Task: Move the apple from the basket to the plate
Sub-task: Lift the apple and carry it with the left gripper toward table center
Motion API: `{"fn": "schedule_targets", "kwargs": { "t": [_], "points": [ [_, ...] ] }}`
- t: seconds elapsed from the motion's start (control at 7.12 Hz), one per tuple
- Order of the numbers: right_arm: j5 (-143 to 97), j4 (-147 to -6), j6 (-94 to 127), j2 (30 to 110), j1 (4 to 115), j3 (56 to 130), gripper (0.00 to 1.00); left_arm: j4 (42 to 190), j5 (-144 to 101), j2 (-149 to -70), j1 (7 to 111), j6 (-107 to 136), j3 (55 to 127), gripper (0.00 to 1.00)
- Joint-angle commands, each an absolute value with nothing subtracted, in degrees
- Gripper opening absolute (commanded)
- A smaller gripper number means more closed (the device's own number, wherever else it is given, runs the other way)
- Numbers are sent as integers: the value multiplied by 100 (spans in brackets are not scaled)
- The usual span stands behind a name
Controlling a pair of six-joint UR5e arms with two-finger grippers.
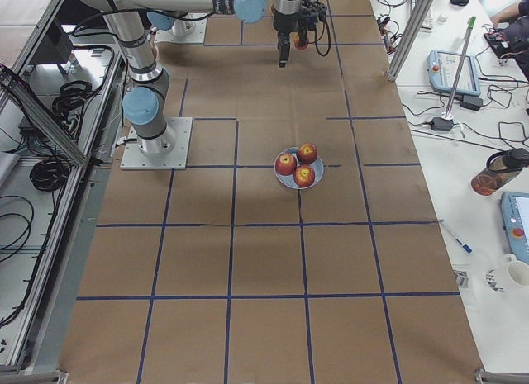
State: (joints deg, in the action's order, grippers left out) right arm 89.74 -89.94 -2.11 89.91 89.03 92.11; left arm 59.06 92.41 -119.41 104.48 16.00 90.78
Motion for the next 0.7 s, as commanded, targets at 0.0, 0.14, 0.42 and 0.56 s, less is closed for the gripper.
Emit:
{"fn": "schedule_targets", "kwargs": {
  "t": [0.0, 0.14, 0.42, 0.56],
  "points": [
    [8974, -8991, -220, 8991, 8903, 9211, 100, 5845, 9290, -12505, 10976, 2361, 8632, 33],
    [8974, -8991, -220, 8991, 8903, 9211, 100, 5819, 9255, -12559, 11065, 2390, 8561, 33],
    [8974, -9000, -220, 8991, 8903, 9211, 100, 5809, 9150, -12586, 11170, 2531, 8569, 34],
    [8974, -9000, -211, 8983, 8903, 9211, 100, 5801, 9149, -12577, 11188, 2540, 8639, 40]
  ]
}}
